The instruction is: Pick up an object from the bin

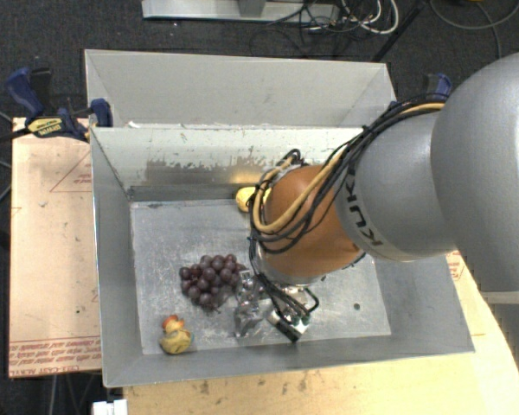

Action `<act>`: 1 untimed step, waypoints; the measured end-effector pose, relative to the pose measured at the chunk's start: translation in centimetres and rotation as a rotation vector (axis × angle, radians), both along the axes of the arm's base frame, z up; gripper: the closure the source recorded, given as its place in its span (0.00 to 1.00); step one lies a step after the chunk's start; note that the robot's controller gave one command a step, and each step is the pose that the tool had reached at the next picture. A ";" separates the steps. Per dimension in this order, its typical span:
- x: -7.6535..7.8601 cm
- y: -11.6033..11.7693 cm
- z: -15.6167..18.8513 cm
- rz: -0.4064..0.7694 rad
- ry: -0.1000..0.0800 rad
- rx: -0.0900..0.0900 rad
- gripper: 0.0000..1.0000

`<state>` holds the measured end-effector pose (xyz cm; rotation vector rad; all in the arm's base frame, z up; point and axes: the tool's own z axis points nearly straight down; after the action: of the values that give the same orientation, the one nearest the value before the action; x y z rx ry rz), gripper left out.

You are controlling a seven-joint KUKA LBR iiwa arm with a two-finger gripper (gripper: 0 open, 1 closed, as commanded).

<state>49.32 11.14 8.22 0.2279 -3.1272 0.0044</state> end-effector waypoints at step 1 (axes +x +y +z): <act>0.1 0.3 0.2 0.004 -0.004 0.004 1.00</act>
Offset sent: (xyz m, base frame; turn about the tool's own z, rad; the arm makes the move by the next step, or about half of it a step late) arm 0.0027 0.0024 0.1578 -0.0191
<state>49.43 11.49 8.40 0.2346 -3.1313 -0.0016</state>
